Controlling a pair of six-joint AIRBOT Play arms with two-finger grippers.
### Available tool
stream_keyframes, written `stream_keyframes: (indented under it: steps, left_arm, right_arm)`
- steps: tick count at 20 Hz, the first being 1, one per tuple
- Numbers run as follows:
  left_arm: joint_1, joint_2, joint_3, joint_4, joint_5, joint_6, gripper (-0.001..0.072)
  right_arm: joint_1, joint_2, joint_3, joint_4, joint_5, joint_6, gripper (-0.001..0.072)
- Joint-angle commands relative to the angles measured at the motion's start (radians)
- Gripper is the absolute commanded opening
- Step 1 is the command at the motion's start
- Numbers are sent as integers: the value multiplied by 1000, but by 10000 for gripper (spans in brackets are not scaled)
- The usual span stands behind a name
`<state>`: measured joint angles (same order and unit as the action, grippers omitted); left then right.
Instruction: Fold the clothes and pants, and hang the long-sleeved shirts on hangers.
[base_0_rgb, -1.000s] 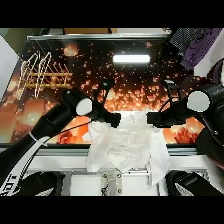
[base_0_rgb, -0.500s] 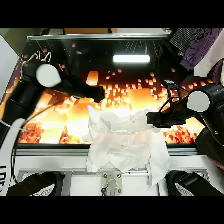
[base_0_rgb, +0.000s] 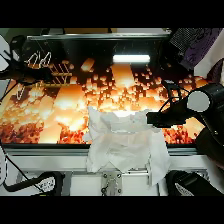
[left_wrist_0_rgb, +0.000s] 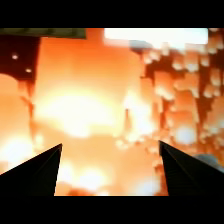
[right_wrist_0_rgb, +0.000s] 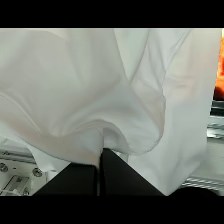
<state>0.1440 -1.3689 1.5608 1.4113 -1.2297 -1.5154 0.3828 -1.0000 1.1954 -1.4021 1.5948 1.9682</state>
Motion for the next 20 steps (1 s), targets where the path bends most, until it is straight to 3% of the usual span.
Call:
stream_keyframes:
  steps: [1,5,12,20]
  left_arm:
    - [164,-130,2,37,143,39,656]
    - [189,-301,48,72,253,116,656]
    - [182,-588,337,261,201,114,656]
    - [167,-769,479,272,194,151,655]
  right_arm:
    - [1,-1,0,0,0,0,15]
    - [1,-1,0,0,0,0,14]
    - [1,-2,0,0,1,0,15]
    - [1,-3,0,0,1,0,15]
